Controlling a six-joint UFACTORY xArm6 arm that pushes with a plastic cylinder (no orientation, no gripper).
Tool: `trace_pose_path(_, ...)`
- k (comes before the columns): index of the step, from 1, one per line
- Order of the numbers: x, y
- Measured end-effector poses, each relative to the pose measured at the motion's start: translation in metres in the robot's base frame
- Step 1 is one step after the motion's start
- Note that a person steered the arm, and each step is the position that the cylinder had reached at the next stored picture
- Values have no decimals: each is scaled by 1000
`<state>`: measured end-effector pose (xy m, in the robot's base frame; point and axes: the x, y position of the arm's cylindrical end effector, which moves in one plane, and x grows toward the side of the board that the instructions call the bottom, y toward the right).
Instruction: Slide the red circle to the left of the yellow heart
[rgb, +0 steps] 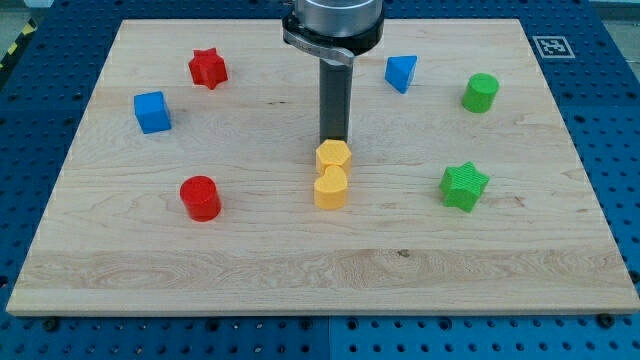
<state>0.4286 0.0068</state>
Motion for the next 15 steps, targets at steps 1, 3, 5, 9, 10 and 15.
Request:
trace_pose_path(1,-5,-33)
trace_pose_path(3,36,-142)
trace_pose_path(5,88,-137)
trace_pose_path(9,134,-66)
trace_pose_path(10,134,-39)
trace_pose_path(15,106,-161)
